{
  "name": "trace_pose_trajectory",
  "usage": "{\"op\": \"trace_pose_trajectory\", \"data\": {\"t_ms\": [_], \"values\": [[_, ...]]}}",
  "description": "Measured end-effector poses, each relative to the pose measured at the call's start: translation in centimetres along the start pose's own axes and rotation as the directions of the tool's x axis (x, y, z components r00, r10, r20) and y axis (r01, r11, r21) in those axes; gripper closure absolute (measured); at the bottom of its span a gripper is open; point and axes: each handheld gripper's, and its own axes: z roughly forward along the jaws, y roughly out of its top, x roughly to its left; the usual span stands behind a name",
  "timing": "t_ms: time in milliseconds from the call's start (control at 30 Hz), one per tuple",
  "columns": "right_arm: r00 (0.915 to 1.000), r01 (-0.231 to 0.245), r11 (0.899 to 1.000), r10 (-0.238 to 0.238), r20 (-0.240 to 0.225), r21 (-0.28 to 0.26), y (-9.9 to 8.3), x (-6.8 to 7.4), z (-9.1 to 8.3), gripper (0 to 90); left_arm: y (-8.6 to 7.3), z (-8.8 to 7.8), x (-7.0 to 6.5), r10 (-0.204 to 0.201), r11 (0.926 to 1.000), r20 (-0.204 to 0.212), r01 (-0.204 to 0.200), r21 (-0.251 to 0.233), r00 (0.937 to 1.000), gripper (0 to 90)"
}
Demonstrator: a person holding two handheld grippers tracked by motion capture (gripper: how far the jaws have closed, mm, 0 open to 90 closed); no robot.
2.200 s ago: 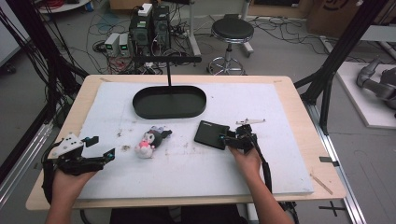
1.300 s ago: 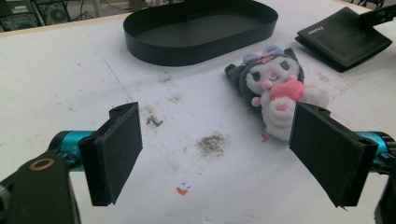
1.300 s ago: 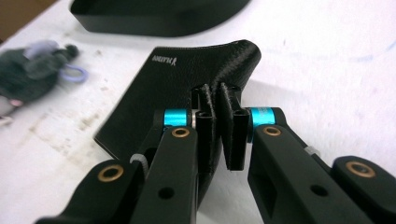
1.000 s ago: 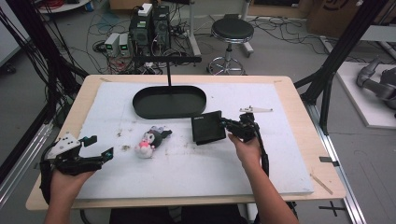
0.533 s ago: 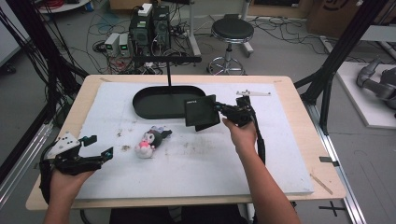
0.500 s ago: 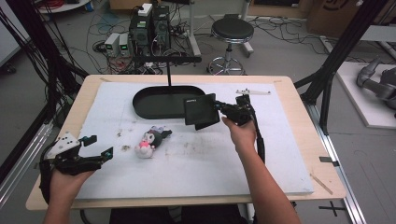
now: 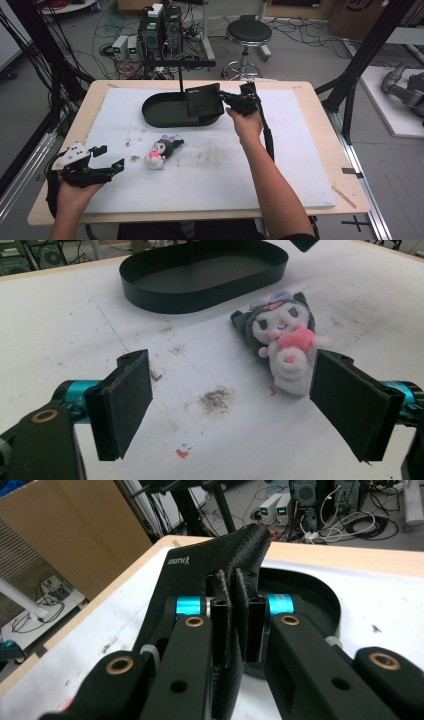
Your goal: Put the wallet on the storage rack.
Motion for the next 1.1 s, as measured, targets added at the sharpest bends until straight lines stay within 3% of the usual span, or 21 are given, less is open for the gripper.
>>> {"op": "trace_pose_trajectory", "data": {"t_ms": [433,567,767,867,1100], "values": [[0.9981,-0.016,1.000,0.016,-0.060,0.012,1.3,1.9,5.4,86.9,-0.2,0.2,0.1,0.002,0.9999,-0.009,-0.001,0.016,1.0000,17.1],[0.9958,-0.034,0.998,0.037,-0.083,0.043,0.6,1.6,7.7,86.9,-0.3,0.2,0.1,0.006,0.9997,-0.009,-0.006,0.023,0.9999,17.1],[0.9949,-0.056,0.997,0.060,-0.081,0.054,0.0,0.8,9.4,86.8,-0.5,0.4,0.3,-0.002,0.9996,-0.013,0.002,0.030,0.9999,17.1],[0.9938,-0.082,0.995,0.086,-0.071,0.053,-0.4,0.0,10.2,86.8,-0.6,0.4,0.4,0.000,0.9993,-0.015,0.000,0.037,0.9999,17.1],[0.9971,-0.075,0.993,0.073,0.023,0.092,-1.2,-2.0,11.3,86.7,-0.7,0.5,0.4,0.002,0.9991,-0.016,-0.001,0.043,0.9999,17.1]]}}
